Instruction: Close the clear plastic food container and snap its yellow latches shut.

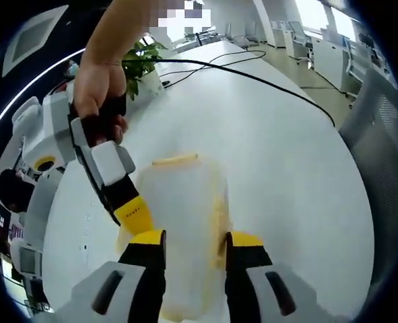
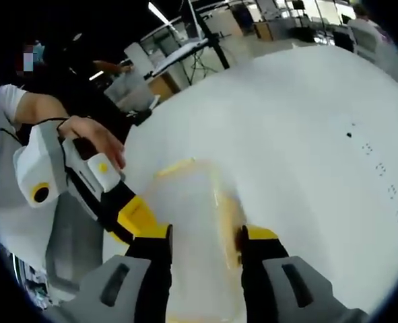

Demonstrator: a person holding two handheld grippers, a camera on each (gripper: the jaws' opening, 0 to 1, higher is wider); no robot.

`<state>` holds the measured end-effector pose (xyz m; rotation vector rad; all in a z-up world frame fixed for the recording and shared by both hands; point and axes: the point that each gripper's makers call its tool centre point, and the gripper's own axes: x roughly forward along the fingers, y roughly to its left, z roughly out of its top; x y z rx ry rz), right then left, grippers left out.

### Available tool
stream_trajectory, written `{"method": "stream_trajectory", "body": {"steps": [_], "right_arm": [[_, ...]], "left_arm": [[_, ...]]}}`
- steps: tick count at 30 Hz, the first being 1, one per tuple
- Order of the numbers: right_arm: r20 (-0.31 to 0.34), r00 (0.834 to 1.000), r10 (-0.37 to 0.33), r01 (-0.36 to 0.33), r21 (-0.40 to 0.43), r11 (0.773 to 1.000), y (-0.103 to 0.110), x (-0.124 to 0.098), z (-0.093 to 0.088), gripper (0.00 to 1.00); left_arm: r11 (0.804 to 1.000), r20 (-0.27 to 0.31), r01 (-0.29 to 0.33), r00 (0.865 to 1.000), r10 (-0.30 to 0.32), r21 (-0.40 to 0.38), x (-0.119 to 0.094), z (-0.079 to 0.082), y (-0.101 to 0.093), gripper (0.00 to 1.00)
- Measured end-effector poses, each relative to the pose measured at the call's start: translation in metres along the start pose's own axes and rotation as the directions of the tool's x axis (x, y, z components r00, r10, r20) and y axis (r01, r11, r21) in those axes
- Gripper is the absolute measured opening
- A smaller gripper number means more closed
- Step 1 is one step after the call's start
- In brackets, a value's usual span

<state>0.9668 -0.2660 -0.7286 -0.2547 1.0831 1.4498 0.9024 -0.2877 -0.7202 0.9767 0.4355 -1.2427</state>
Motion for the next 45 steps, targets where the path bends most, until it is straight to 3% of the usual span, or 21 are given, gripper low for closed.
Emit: {"method": "stream_trajectory", "body": {"steps": [18,19,20,35,39,45], "right_arm": [[-0.089,0.996,0.011,-0.012,-0.01,1.0,0.005,0.005,-0.002,0.31],[-0.185,0.983,-0.009,0.018,0.045,0.999,0.0,-0.001,-0.02,0.3],[-0.139,0.99,0.022,-0.019,0.019,1.0,0.001,0.003,-0.013,0.29],[-0.131,0.991,0.04,-0.038,0.019,0.999,-0.003,0.012,-0.008,0.31],[-0.126,0.992,0.024,-0.019,0.038,0.999,-0.004,0.011,-0.003,0.34],[-0.131,0.99,-0.054,0.053,-0.012,0.999,0.006,0.006,-0.002,0.38]], "left_arm": [[0.999,-0.011,0.012,1.0,-0.012,-0.038,0.001,0.0,0.002,0.24],[0.999,-0.012,0.027,1.0,-0.028,-0.042,0.001,0.001,0.0,0.22],[0.999,-0.016,0.016,1.0,-0.016,-0.031,-0.003,0.005,-0.004,0.22],[1.0,-0.016,0.009,1.0,-0.009,-0.014,-0.003,0.007,-0.008,0.23],[0.999,-0.016,0.018,1.0,-0.019,-0.052,-0.004,0.01,-0.007,0.25],[0.998,-0.022,0.012,1.0,-0.013,-0.057,-0.006,0.008,-0.006,0.25]]}}
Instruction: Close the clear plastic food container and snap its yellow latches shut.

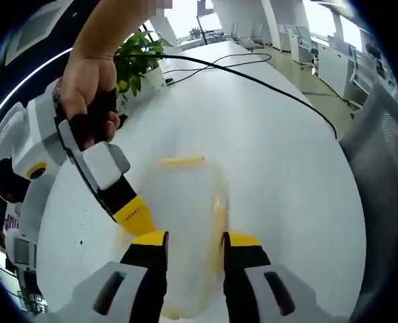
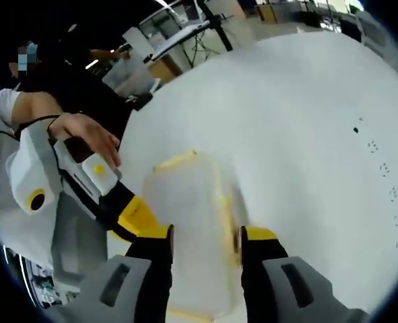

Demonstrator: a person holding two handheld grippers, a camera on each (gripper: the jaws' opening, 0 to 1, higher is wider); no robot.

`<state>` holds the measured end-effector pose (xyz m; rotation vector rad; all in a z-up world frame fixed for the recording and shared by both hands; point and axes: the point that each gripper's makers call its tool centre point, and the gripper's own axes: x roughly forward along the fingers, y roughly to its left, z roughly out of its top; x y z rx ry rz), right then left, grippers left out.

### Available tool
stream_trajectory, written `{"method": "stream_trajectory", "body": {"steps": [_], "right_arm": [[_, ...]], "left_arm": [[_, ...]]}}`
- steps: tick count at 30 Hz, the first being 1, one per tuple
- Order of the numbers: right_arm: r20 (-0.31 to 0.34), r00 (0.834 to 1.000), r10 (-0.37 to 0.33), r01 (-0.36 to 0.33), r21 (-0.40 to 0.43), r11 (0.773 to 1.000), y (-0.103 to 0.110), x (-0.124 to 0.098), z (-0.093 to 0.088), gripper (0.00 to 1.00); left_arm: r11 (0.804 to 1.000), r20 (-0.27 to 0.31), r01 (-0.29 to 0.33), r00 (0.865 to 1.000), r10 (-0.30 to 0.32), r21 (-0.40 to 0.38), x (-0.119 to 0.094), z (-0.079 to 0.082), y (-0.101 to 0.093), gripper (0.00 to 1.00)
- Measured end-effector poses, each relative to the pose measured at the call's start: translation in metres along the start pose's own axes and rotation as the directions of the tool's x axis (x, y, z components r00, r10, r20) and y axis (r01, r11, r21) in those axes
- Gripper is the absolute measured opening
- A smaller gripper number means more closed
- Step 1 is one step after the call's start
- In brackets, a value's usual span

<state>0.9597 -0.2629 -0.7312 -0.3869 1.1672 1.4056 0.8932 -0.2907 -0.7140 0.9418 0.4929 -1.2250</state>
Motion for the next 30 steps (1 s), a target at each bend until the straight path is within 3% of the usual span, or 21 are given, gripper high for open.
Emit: {"method": "stream_trajectory", "body": {"steps": [3,5,8,15,17,21,30], "right_arm": [[0.024,1.0,-0.013,0.013,0.0,1.0,0.013,-0.005,0.005,0.42],[0.04,0.999,-0.024,0.024,-0.001,1.0,0.009,-0.009,0.009,0.46],[0.042,0.998,-0.048,0.049,-0.024,0.999,0.016,-0.016,0.009,0.44],[0.052,0.996,-0.078,0.08,-0.044,0.996,0.045,-0.028,0.007,0.42],[0.042,0.996,-0.082,0.084,-0.048,0.995,0.037,-0.03,0.006,0.42],[0.054,0.994,-0.095,0.098,-0.057,0.994,0.053,-0.035,0.006,0.42],[0.121,0.981,-0.153,0.157,-0.022,0.987,0.059,-0.048,0.003,0.43]], "left_arm": [[0.998,0.031,-0.008,0.999,0.01,-0.063,-0.005,0.005,0.001,0.29],[0.992,0.059,-0.02,0.998,0.027,-0.124,-0.01,0.008,0.002,0.31],[0.983,0.072,-0.031,0.996,0.045,-0.182,-0.019,0.008,0.003,0.31],[0.967,0.062,-0.07,0.994,0.087,-0.246,-0.036,-0.002,0.007,0.3],[0.964,0.057,-0.085,0.993,0.102,-0.253,-0.041,-0.004,0.01,0.3],[0.959,0.052,-0.103,0.991,0.121,-0.263,-0.049,-0.006,0.012,0.3],[0.947,0.042,-0.13,0.988,0.148,-0.292,-0.058,-0.011,0.017,0.3]]}}
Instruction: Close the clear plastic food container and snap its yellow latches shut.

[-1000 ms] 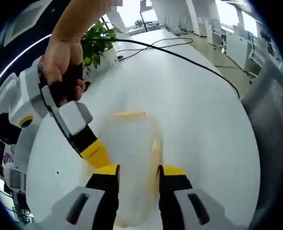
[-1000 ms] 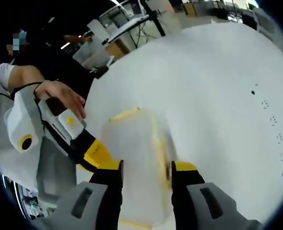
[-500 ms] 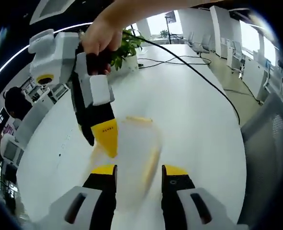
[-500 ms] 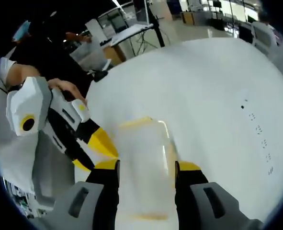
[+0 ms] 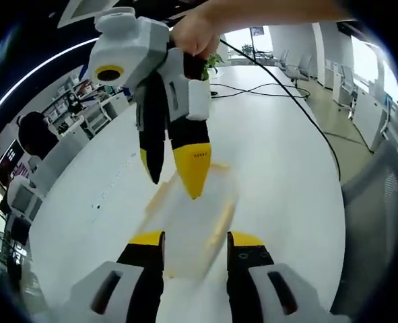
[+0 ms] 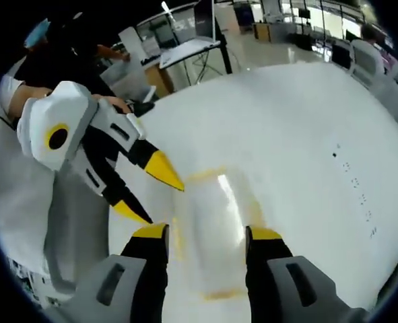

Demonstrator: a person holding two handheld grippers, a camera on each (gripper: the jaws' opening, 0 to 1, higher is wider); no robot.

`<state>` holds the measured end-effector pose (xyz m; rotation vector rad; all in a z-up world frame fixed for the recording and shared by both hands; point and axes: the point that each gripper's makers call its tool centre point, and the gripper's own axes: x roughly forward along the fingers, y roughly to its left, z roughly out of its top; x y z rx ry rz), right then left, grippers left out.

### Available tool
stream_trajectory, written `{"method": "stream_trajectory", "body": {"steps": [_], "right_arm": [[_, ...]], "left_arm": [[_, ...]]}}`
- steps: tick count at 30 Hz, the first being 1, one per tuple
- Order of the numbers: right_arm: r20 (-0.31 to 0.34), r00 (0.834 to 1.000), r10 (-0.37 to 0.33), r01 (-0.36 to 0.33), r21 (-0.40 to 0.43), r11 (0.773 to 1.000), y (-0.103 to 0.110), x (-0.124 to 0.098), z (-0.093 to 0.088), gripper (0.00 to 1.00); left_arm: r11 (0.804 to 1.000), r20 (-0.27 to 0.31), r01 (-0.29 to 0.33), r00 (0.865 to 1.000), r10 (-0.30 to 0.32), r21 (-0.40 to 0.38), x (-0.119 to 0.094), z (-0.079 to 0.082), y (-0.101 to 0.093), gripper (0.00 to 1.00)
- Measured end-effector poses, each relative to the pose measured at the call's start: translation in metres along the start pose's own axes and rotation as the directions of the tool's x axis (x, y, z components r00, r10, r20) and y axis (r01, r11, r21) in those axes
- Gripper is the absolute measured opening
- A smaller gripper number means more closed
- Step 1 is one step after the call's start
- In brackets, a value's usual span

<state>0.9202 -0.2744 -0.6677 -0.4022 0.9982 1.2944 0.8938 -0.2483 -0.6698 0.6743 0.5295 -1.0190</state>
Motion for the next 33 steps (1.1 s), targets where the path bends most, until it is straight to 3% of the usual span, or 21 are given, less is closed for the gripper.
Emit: {"method": "stream_trajectory", "body": {"steps": [4,11,20,27,33], "right_arm": [[0.03,0.996,-0.083,0.083,-0.012,0.996,-0.005,-0.004,-0.008,0.43],[0.134,0.981,-0.138,0.133,0.044,0.99,0.003,-0.007,-0.018,0.44],[0.167,0.96,-0.225,0.219,0.058,0.974,0.002,-0.009,-0.032,0.43],[0.252,0.916,-0.312,0.292,0.117,0.949,0.0,-0.017,-0.029,0.43],[0.298,0.855,-0.425,0.396,0.156,0.905,-0.002,-0.021,-0.037,0.43]], "left_arm": [[0.999,0.0,-0.009,1.0,0.009,-0.04,-0.001,-0.005,0.006,0.3],[0.997,0.0,-0.032,0.999,0.032,-0.065,-0.001,-0.011,0.014,0.32],[0.996,-0.003,-0.042,0.999,0.042,-0.083,0.001,-0.013,0.017,0.34],[0.991,-0.008,-0.045,0.999,0.044,-0.123,0.004,-0.017,0.023,0.35],[0.983,0.001,-0.05,0.999,0.051,-0.177,0.005,-0.023,0.026,0.37]]}}
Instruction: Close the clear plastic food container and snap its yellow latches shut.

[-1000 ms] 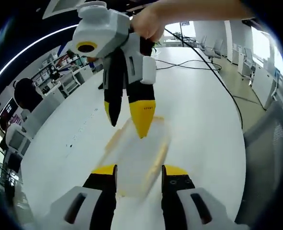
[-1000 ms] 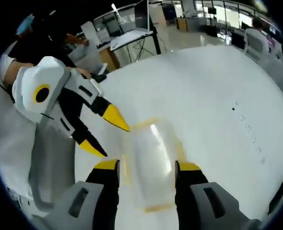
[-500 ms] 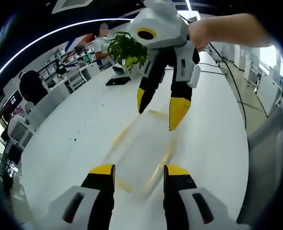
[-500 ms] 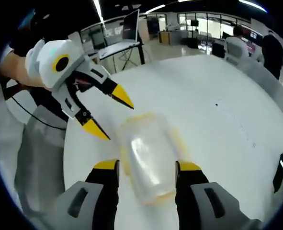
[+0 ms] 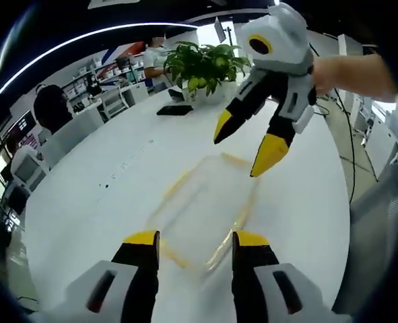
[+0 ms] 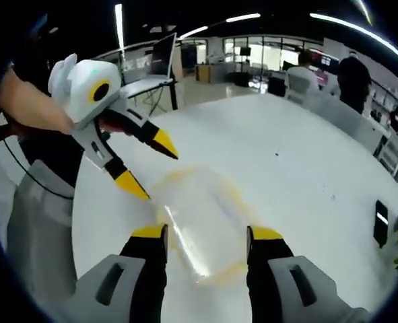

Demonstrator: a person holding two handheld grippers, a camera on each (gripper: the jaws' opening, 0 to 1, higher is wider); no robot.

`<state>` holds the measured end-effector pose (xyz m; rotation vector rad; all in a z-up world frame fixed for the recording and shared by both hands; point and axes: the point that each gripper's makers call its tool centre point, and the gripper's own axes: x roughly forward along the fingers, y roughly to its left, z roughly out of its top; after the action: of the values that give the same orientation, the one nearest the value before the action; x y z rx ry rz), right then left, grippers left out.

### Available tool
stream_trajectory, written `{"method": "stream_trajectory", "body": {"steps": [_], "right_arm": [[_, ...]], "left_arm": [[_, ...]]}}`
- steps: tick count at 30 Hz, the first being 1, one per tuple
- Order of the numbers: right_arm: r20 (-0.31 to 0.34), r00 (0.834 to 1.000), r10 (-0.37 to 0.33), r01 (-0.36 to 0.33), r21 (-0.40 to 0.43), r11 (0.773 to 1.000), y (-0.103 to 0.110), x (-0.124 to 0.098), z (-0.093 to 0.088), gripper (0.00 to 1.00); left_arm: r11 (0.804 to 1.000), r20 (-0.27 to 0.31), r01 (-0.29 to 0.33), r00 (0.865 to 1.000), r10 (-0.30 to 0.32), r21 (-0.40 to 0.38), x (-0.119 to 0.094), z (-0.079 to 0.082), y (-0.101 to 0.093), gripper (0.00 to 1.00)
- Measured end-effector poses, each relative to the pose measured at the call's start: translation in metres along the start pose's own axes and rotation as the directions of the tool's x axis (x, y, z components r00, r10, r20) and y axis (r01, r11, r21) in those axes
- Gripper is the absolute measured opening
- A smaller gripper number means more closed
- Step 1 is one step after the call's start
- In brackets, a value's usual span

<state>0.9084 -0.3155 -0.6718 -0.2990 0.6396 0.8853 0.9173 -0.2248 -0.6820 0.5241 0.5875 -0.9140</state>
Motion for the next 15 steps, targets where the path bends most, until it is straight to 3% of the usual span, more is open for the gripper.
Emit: {"method": "stream_trajectory", "body": {"steps": [8,15], "right_arm": [[0.113,0.984,-0.135,0.124,0.099,0.987,0.0,-0.009,-0.01,0.42],[0.158,0.961,-0.226,0.196,0.184,0.963,-0.006,-0.018,-0.024,0.42]], "left_arm": [[0.997,0.091,-0.057,0.994,0.062,-0.059,-0.003,-0.002,0.001,0.37],[0.992,0.101,-0.082,0.991,0.093,-0.1,0.0,-0.015,-0.004,0.37]]}}
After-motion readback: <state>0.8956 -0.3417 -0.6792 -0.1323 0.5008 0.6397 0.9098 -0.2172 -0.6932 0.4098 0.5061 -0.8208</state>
